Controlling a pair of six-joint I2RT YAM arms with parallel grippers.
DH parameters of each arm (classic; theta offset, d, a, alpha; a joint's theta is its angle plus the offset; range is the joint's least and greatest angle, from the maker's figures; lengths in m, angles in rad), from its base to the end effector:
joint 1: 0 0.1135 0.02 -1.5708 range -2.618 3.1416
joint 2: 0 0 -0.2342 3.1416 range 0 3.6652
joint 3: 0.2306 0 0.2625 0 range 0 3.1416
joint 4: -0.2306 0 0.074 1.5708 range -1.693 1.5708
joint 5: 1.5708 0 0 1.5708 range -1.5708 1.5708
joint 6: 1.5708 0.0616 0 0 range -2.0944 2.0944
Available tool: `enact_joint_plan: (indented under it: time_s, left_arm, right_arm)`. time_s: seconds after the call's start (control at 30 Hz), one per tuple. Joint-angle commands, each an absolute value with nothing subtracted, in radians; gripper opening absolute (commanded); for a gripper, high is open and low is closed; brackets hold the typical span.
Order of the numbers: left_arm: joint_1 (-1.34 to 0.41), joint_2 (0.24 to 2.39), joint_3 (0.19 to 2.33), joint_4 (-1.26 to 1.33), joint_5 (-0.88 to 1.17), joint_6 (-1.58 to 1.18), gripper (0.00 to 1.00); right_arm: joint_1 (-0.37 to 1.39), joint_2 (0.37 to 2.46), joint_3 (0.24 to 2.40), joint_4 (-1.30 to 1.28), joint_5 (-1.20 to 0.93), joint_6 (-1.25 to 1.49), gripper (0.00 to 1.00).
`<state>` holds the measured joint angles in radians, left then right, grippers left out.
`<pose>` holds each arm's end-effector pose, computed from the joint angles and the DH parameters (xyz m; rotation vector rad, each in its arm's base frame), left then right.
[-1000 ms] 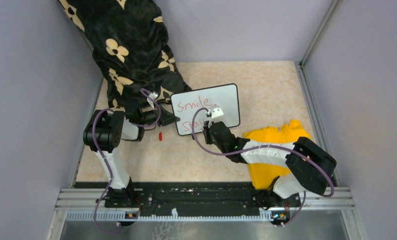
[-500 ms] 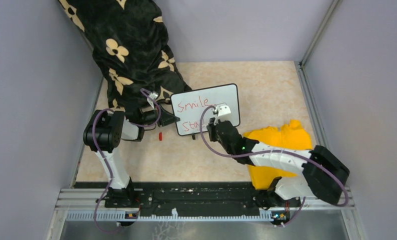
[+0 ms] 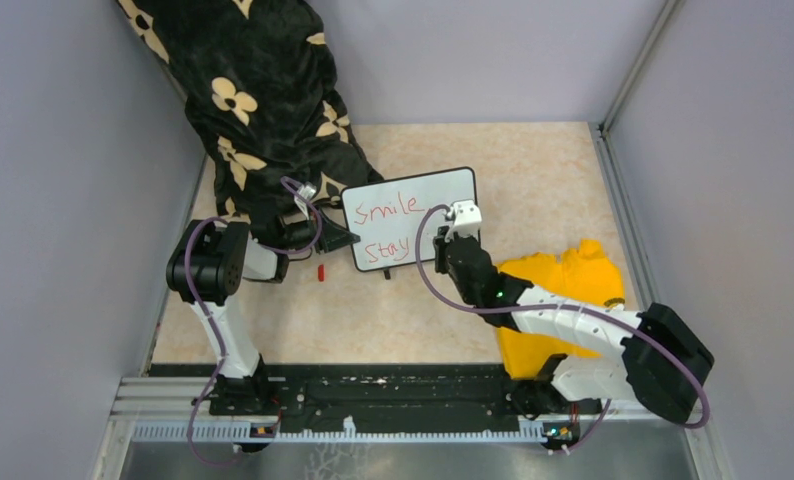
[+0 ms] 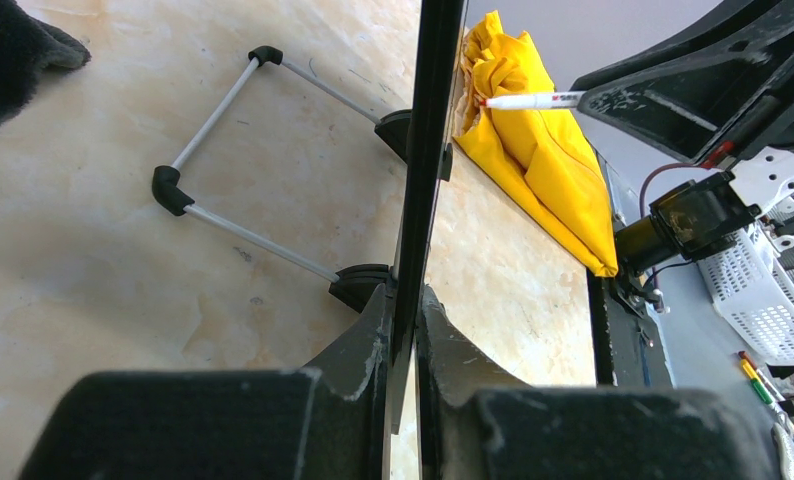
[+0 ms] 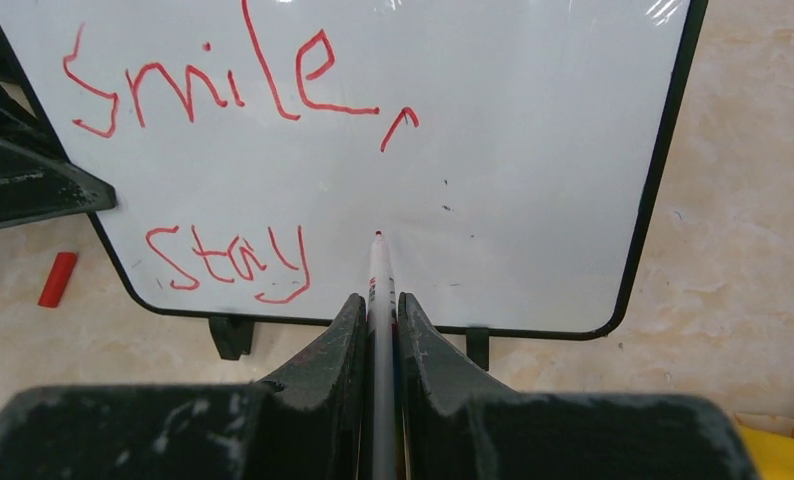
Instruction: Write a sentence on the whiteboard
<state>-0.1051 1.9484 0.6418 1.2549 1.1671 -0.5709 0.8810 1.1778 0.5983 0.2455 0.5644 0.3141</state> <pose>0.3213 -0.0909 0.0951 0.5780 1.7034 -1.4292 0.2138 0.2074 0.1988 -0.1488 1.8556 0.2928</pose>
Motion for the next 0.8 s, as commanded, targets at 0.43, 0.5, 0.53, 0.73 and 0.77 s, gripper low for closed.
enact_joint_plan:
  time_s: [0.43,0.5,0.53,0.73,0.77]
  left_arm:
    - [-0.123,1.970,0.638,1.156,1.144,-0.538,0.00]
    - [-0.123,1.970,0.637,1.154,1.143,-0.538,0.00]
    - [-0.123,1.970,0.638,1.154,1.143,-0.538,0.00]
    - [-0.123,1.968,0.638,1.152,1.144,-0.537,0.00]
    - [-0.123,1.968,0.639,1.152,1.143,-0.537,0.00]
  right_arm:
    - [0.877,1.262,0.681,0.350,0.512,0.283,0.00]
    - [0.877,1.271,0.692,0.353,0.525,0.284,0.00]
    - [0.877,1.275,0.696,0.354,0.533,0.283,0.00]
    - [0.877,1.299,0.714,0.369,0.568,0.279,0.00]
    - [0.877,1.302,0.717,0.369,0.568,0.278,0.00]
